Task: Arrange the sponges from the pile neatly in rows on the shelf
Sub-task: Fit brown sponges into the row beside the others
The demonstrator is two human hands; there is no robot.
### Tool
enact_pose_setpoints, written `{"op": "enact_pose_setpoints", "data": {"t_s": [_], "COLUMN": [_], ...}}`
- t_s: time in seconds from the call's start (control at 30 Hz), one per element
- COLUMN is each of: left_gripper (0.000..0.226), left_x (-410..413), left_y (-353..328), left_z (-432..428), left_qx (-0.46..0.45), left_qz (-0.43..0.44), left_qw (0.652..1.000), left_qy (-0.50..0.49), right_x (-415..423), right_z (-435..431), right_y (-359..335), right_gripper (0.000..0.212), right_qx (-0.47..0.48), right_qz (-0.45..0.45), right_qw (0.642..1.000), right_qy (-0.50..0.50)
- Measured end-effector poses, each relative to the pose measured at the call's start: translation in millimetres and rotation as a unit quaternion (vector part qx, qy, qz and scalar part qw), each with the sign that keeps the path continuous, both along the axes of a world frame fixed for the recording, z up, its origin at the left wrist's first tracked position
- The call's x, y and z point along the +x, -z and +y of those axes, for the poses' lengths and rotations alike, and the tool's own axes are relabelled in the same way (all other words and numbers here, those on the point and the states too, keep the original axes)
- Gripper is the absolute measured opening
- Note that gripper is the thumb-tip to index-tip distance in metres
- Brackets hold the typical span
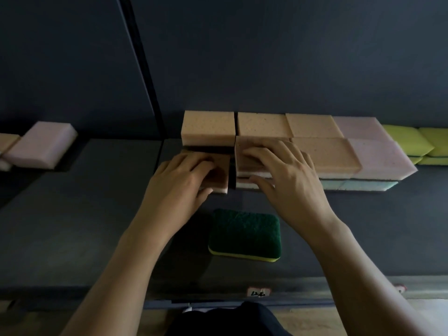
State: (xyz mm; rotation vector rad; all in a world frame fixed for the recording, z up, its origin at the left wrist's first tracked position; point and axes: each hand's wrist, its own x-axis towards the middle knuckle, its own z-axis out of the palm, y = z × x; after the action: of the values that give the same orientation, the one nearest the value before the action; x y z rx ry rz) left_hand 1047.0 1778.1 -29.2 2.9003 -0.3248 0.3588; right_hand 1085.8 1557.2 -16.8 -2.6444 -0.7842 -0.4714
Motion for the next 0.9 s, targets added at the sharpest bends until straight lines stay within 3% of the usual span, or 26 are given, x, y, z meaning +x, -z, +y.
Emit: {"op": "enact_pose_setpoints", "data": {"t_s": [0.6,0.9], "left_gripper": [0.046,0.045], "left_x": [11.8,-1.3], "left_y": [2.5,-7.2], "left_z": [-14.0,-7.8], "left_qx": [0.010,-0.011], "left_qz": [0.000,0.012], "left_qw": [1.000,1.000], "left_qy": [-0.012,0.016], "right_x": [0.6,-9.6], "right_z": [3.7,-0.4], "right_y": [3.8,-5.8], "right_gripper": [0.052,0.050], "right_qx": [-0.009,0.008], "right_qz": [-0.016,0.011], "right_qw": [0.999,1.000], "right_qy": [0.033,0.004]}}
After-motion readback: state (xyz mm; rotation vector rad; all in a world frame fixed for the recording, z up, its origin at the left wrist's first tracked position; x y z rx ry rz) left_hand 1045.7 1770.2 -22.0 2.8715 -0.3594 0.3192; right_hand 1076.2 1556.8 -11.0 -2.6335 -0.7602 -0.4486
